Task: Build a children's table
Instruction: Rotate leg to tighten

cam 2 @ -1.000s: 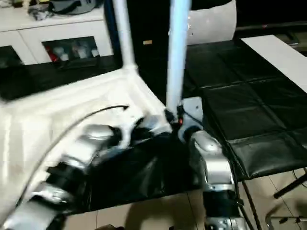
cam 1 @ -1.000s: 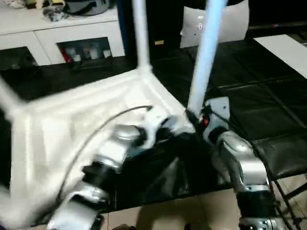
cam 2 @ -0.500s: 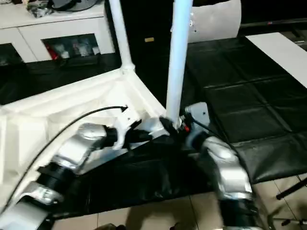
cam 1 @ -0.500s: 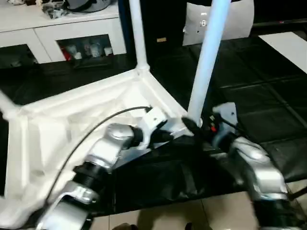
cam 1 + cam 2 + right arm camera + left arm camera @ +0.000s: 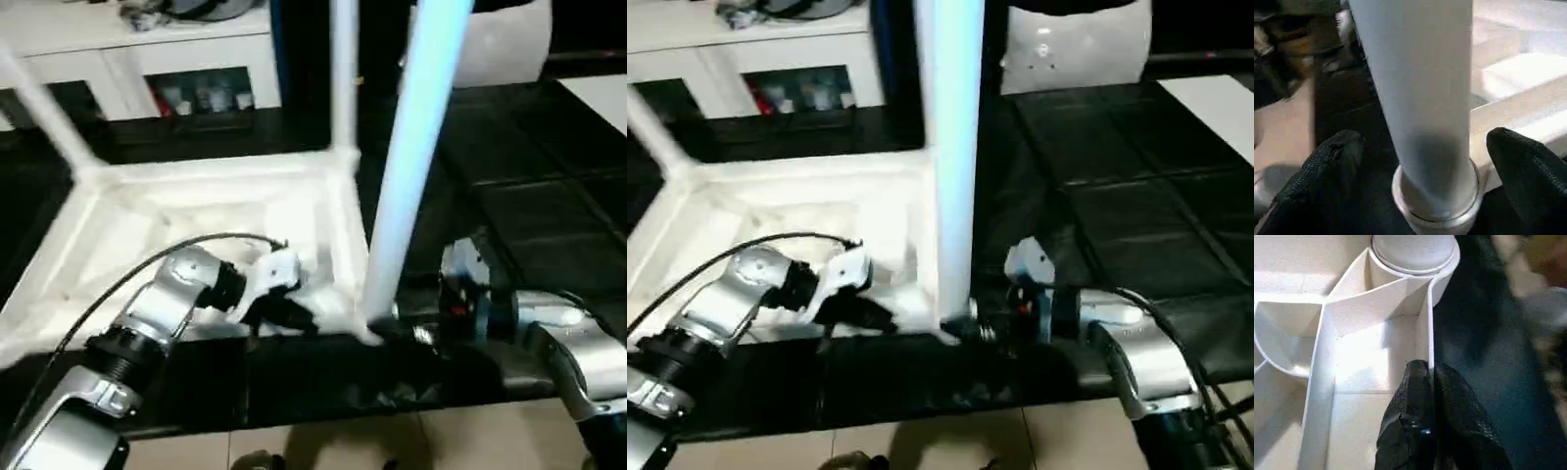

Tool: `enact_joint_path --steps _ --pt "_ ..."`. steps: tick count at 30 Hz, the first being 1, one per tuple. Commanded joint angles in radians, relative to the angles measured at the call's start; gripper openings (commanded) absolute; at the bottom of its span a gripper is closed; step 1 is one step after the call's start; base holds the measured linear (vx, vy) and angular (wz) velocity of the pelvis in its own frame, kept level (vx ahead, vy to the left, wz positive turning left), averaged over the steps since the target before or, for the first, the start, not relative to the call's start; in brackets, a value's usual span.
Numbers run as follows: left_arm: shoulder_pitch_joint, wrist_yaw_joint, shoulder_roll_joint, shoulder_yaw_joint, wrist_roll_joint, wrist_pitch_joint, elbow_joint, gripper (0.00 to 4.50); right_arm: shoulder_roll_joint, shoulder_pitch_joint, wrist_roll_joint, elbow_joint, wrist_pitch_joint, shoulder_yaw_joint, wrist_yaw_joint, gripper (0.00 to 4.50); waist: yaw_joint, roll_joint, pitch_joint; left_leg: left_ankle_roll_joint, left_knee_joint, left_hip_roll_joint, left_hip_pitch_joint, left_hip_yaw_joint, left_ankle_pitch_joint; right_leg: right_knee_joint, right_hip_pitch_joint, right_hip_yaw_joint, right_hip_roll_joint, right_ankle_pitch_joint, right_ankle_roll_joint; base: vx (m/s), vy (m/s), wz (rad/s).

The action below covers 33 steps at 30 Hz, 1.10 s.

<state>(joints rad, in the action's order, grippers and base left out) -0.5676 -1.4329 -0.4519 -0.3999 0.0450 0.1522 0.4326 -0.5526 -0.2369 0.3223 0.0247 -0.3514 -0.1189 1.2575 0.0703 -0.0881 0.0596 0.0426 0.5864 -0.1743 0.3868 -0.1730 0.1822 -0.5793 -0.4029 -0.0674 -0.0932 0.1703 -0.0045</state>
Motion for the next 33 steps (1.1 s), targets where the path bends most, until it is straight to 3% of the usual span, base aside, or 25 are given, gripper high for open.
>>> enact_joint_path --steps 1,2,6,9,12,19,27,29,33 --pt "-0.024 -0.087 -0.004 -0.036 0.011 -0.028 -0.011 0.00 -0.011 -0.016 0.015 0.003 0.015 -0.008 0.042 4.42 -0.004 0.017 -0.054 -0.092 -0.074 -0.055 -0.019 0.011 0.214 0.061 0.047 0.040 -0.055 0.240 -0.238 0.000 0.000 0.00" --pt "-0.030 -0.126 -0.013 -0.051 0.010 -0.047 -0.006 0.00 -0.022 -0.026 0.022 0.010 0.016 -0.020 0.081 4.16 -0.002 0.016 -0.054 -0.091 -0.073 -0.055 -0.020 0.010 0.218 0.061 0.046 0.041 -0.055 0.242 -0.238 0.000 0.000 0.00" --pt "-0.049 -0.181 -0.036 -0.100 0.013 -0.102 0.007 0.00 -0.045 -0.052 0.016 0.038 0.045 -0.064 0.163 4.04 0.008 0.019 -0.055 -0.092 -0.073 -0.057 -0.021 0.010 0.205 0.058 0.046 0.041 -0.055 0.225 -0.248 0.000 0.000 0.00" --pt "-0.062 -0.181 -0.036 -0.120 0.016 -0.124 0.018 0.00 -0.036 -0.068 0.014 0.060 0.058 -0.077 0.183 3.72 0.014 0.019 -0.057 -0.092 -0.071 -0.057 -0.022 0.010 0.193 0.053 0.046 0.041 -0.055 0.200 -0.258 0.000 0.000 0.00" --pt "-0.072 -0.181 -0.028 -0.130 0.020 -0.131 0.025 0.00 -0.026 -0.085 0.013 0.071 0.064 -0.100 0.209 3.64 0.014 0.020 -0.056 -0.090 -0.071 -0.057 -0.021 0.010 0.193 0.052 0.047 0.040 -0.054 0.186 -0.266 0.000 0.000 0.00" --pt "-0.080 -0.181 -0.020 -0.142 0.030 -0.151 0.038 0.00 -0.010 -0.110 0.010 0.097 0.085 -0.132 0.240 2.93 0.014 0.023 -0.057 -0.092 -0.070 -0.056 -0.020 0.010 0.184 0.050 0.048 0.040 -0.056 0.185 -0.271 0.000 0.000 0.00" --pt "-0.083 -0.181 -0.016 -0.128 0.024 -0.162 0.062 0.00 -0.016 -0.115 0.014 0.097 0.062 -0.154 0.273 2.42 0.016 0.026 -0.059 -0.097 -0.068 -0.057 -0.020 0.009 0.172 0.049 0.049 0.041 -0.056 0.179 -0.272 0.000 0.000 0.00" --pt "-0.078 -0.180 -0.010 -0.108 0.022 -0.154 0.068 0.00 -0.015 -0.111 0.023 0.090 0.045 -0.153 0.267 2.15 0.016 0.024 -0.060 -0.095 -0.068 -0.057 -0.020 0.009 0.172 0.049 0.050 0.040 -0.055 0.181 -0.271 0.000 0.000 0.00" --pt "-0.065 -0.121 0.005 -0.076 0.039 -0.118 0.057 0.00 0.006 -0.095 0.044 0.065 -0.012 -0.136 0.201 2.08 0.017 0.024 -0.059 -0.087 -0.069 -0.056 -0.020 0.009 0.181 0.050 0.050 0.041 -0.056 0.193 -0.271 0.000 0.000 0.00"
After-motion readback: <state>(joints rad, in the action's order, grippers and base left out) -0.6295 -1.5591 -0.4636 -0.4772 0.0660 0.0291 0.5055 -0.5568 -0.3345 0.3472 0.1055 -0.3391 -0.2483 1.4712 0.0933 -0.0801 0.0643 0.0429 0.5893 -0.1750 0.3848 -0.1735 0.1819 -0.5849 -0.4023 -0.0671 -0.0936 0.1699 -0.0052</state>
